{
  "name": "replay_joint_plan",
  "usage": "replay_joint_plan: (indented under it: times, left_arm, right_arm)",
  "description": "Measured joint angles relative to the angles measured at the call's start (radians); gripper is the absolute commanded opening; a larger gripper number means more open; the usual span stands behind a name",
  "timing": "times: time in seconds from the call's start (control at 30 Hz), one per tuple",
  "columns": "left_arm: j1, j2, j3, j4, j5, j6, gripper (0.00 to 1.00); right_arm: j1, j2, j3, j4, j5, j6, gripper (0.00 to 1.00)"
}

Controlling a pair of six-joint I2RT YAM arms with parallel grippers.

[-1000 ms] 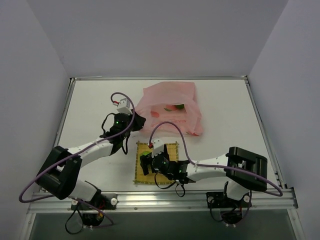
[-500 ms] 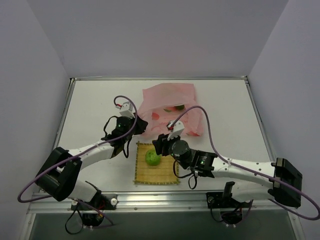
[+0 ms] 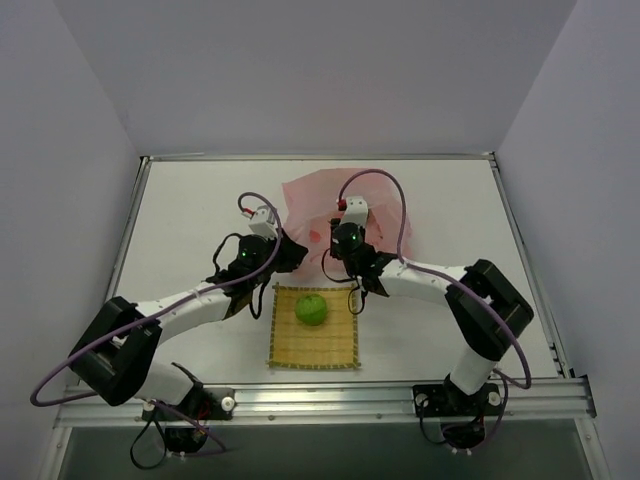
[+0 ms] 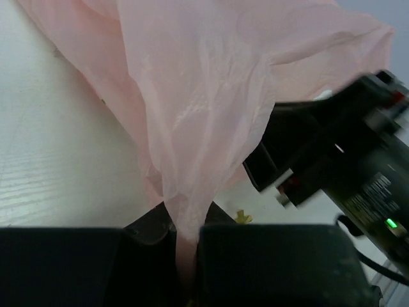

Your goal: Take the fake fruits out of the plastic bag

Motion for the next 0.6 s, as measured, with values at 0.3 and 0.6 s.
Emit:
replay_joint_plan:
  times: [0.3, 0.6]
  left_arm:
    - [-0.019, -0.024, 0.070, -0.007, 0.030, -0.010, 0.02]
    - [-0.039, -0.006, 0.077, -0.010, 0.031, -0.011, 0.02]
  right_arm:
    - [-0.176, 0.162, 0.116, 0.063, -0.043, -0.094, 0.65]
    - [-0.257, 0.272, 0.245, 0.066, -0.083, -0.153, 0.83]
